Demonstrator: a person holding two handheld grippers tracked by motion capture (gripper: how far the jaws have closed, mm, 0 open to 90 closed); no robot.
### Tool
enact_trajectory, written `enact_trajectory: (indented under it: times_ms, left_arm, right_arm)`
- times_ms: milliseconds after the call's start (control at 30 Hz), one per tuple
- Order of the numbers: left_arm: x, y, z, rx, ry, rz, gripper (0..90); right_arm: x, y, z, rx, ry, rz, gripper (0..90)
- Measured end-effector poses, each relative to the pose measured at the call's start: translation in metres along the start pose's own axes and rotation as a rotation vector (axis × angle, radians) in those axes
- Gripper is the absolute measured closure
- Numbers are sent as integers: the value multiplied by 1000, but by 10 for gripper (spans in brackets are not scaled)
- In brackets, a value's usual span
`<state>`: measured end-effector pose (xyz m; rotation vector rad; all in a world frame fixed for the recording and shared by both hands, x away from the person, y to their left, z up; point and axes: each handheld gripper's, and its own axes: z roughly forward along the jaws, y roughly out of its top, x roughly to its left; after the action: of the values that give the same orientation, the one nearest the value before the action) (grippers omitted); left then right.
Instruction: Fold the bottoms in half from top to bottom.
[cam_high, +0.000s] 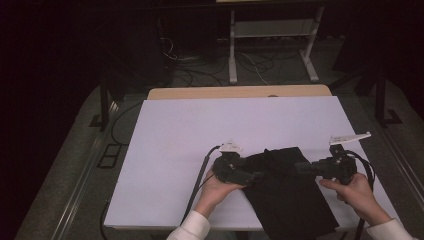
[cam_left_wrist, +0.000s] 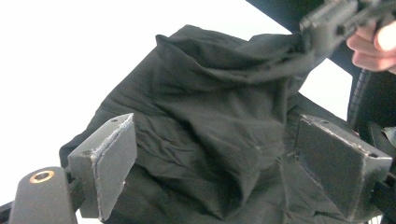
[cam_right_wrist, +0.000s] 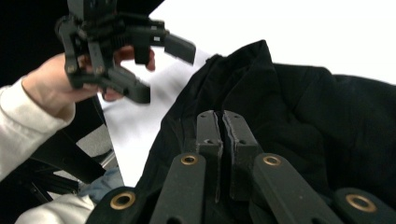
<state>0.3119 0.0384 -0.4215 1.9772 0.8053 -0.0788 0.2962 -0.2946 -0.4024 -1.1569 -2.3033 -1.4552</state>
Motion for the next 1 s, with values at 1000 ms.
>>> enact_trajectory:
  times_ms: [1000]
  left_arm:
    - [11,2,1,-33,22,-53,138]
  right_arm:
    - [10,-45,-18,91,65,-40,845]
